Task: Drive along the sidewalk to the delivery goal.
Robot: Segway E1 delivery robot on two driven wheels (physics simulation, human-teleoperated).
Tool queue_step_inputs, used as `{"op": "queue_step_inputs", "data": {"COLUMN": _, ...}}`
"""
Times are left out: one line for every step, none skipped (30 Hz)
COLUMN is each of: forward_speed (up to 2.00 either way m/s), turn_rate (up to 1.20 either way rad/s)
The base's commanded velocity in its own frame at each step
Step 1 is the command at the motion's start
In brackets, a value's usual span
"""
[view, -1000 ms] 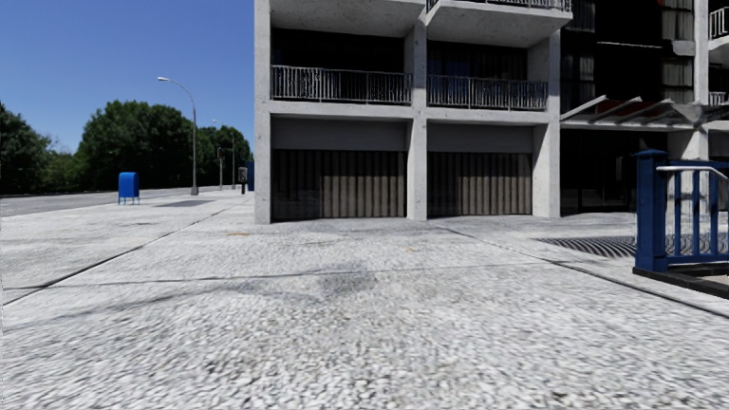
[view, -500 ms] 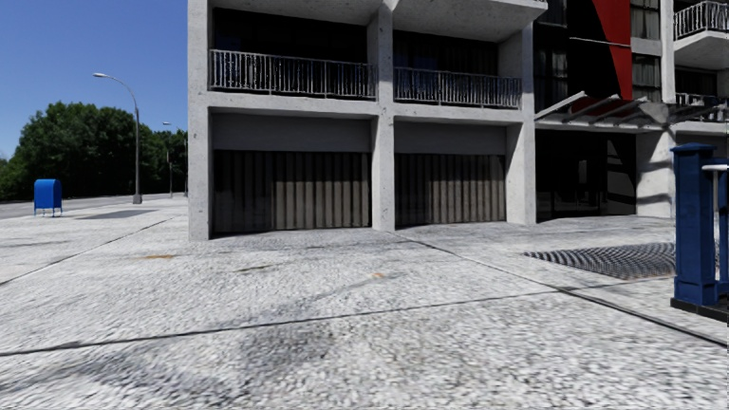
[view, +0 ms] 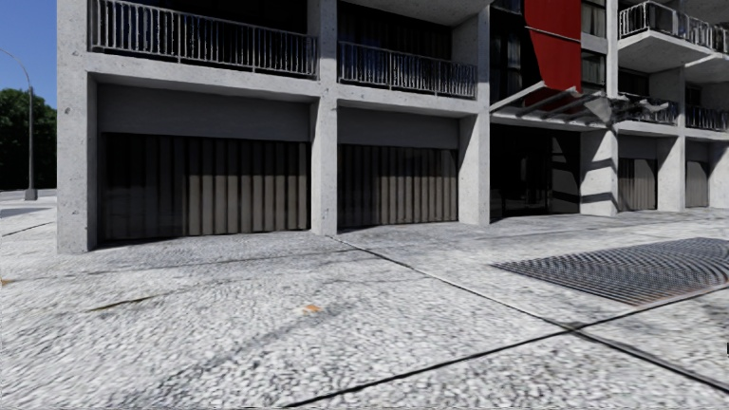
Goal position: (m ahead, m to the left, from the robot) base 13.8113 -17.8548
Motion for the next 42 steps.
{"op": "queue_step_inputs", "data": {"forward_speed": 2.0, "turn_rate": -0.47}}
{"op": "queue_step_inputs", "data": {"forward_speed": 2.0, "turn_rate": -0.47}}
{"op": "queue_step_inputs", "data": {"forward_speed": 2.0, "turn_rate": -0.47}}
{"op": "queue_step_inputs", "data": {"forward_speed": 2.0, "turn_rate": -0.47}}
{"op": "queue_step_inputs", "data": {"forward_speed": 2.0, "turn_rate": -0.47}}
{"op": "queue_step_inputs", "data": {"forward_speed": 2.0, "turn_rate": -0.47}}
{"op": "queue_step_inputs", "data": {"forward_speed": 2.0, "turn_rate": -0.47}}
{"op": "queue_step_inputs", "data": {"forward_speed": 2.0, "turn_rate": -0.47}}
{"op": "queue_step_inputs", "data": {"forward_speed": 2.0, "turn_rate": -0.47}}
{"op": "queue_step_inputs", "data": {"forward_speed": 2.0, "turn_rate": -0.47}}
{"op": "queue_step_inputs", "data": {"forward_speed": 2.0, "turn_rate": -0.47}}
{"op": "queue_step_inputs", "data": {"forward_speed": 2.0, "turn_rate": -0.47}}
{"op": "queue_step_inputs", "data": {"forward_speed": 2.0, "turn_rate": -0.47}}
{"op": "queue_step_inputs", "data": {"forward_speed": 2.0, "turn_rate": -0.47}}
{"op": "queue_step_inputs", "data": {"forward_speed": 2.0, "turn_rate": -0.47}}
{"op": "queue_step_inputs", "data": {"forward_speed": 2.0, "turn_rate": -0.47}}
{"op": "queue_step_inputs", "data": {"forward_speed": 2.0, "turn_rate": -0.47}}
{"op": "queue_step_inputs", "data": {"forward_speed": 2.0, "turn_rate": -0.47}}
{"op": "queue_step_inputs", "data": {"forward_speed": 2.0, "turn_rate": -0.48}}
{"op": "queue_step_inputs", "data": {"forward_speed": 2.0, "turn_rate": -0.48}}
{"op": "queue_step_inputs", "data": {"forward_speed": 2.0, "turn_rate": -0.48}}
{"op": "queue_step_inputs", "data": {"forward_speed": 2.0, "turn_rate": -0.49}}
{"op": "queue_step_inputs", "data": {"forward_speed": 2.0, "turn_rate": -0.49}}
{"op": "queue_step_inputs", "data": {"forward_speed": 2.0, "turn_rate": -0.49}}
{"op": "queue_step_inputs", "data": {"forward_speed": 2.0, "turn_rate": -0.49}}
{"op": "queue_step_inputs", "data": {"forward_speed": 2.0, "turn_rate": -0.49}}
{"op": "queue_step_inputs", "data": {"forward_speed": 2.0, "turn_rate": -0.49}}
{"op": "queue_step_inputs", "data": {"forward_speed": 2.0, "turn_rate": -0.49}}
{"op": "queue_step_inputs", "data": {"forward_speed": 2.0, "turn_rate": -0.49}}
{"op": "queue_step_inputs", "data": {"forward_speed": 2.0, "turn_rate": -0.49}}
{"op": "queue_step_inputs", "data": {"forward_speed": 2.0, "turn_rate": -0.49}}
{"op": "queue_step_inputs", "data": {"forward_speed": 2.0, "turn_rate": -0.49}}
{"op": "queue_step_inputs", "data": {"forward_speed": 2.0, "turn_rate": -0.49}}
{"op": "queue_step_inputs", "data": {"forward_speed": 2.0, "turn_rate": -0.49}}
{"op": "queue_step_inputs", "data": {"forward_speed": 2.0, "turn_rate": -0.49}}
{"op": "queue_step_inputs", "data": {"forward_speed": 2.0, "turn_rate": -0.49}}
{"op": "queue_step_inputs", "data": {"forward_speed": 2.0, "turn_rate": -0.49}}
{"op": "queue_step_inputs", "data": {"forward_speed": 2.0, "turn_rate": -0.49}}
{"op": "queue_step_inputs", "data": {"forward_speed": 2.0, "turn_rate": -0.49}}
{"op": "queue_step_inputs", "data": {"forward_speed": 2.0, "turn_rate": -0.49}}
{"op": "queue_step_inputs", "data": {"forward_speed": 2.0, "turn_rate": -0.49}}
{"op": "queue_step_inputs", "data": {"forward_speed": 2.0, "turn_rate": -0.49}}
